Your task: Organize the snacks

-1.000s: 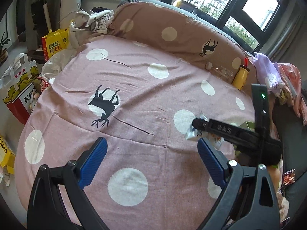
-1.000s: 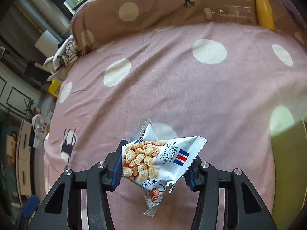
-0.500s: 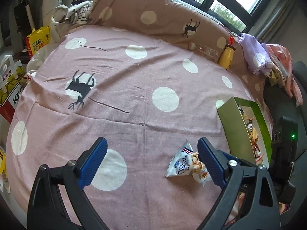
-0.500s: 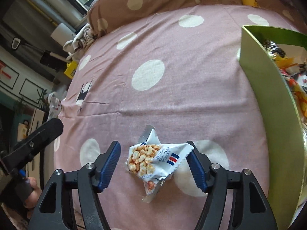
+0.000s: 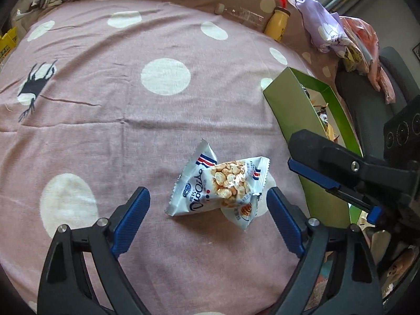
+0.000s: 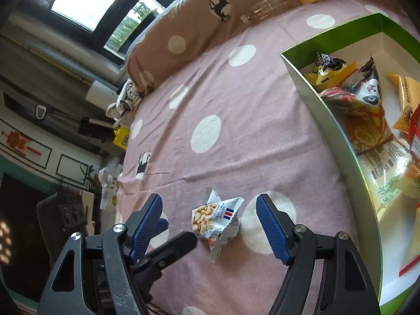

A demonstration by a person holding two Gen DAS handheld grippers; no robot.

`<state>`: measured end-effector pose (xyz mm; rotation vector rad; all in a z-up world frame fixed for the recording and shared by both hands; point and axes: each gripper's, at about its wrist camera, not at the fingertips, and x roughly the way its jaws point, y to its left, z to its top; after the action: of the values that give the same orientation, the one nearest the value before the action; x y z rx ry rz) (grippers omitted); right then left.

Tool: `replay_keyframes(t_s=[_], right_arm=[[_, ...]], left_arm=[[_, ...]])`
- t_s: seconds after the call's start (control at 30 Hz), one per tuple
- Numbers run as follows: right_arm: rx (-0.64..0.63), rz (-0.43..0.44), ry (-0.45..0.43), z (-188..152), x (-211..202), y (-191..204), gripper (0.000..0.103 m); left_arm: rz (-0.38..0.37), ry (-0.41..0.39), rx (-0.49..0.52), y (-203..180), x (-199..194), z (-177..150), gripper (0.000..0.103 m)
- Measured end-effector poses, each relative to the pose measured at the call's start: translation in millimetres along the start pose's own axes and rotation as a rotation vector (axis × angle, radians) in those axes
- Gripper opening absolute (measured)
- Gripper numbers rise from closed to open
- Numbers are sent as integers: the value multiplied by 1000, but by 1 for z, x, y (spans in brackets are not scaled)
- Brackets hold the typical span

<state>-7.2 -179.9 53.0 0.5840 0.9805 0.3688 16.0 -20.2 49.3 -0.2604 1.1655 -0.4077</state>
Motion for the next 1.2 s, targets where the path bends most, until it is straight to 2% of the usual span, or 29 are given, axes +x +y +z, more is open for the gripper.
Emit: replay_keyframes(t_s=[0.2, 0.3, 0.37, 0.5, 0.63, 0.8, 0.93, 1.03, 1.2], right_arm=[[17, -4, 74, -3, 23, -6, 61], [26, -30, 107, -4, 35, -10, 58], [46, -23, 135, -5, 43, -14, 54], [54, -10, 152, -8, 48, -15, 52], [40, 2, 140, -10, 41, -11, 52], [14, 9, 81, -8, 22, -2, 52], [-5, 33, 0, -7, -5, 3, 52], [-23, 53, -68, -5, -29, 7, 52], [-51, 8, -180, -5, -64, 10, 52]], left_arm=[[-74, 71, -55, 3, 25, 3, 84], [-41, 56, -30, -3, 24, 2, 78], [-22, 62, -13, -7, 26, 0, 57], [9, 56, -4, -9, 25, -1, 56], [14, 31, 20, -17, 19, -3, 50], [53, -53, 90, -40, 1, -3, 47], [24, -136, 123, -59, -21, 0, 42], [15, -185, 155, -77, -33, 1, 43], [4, -228, 220, -110, -39, 3, 43]])
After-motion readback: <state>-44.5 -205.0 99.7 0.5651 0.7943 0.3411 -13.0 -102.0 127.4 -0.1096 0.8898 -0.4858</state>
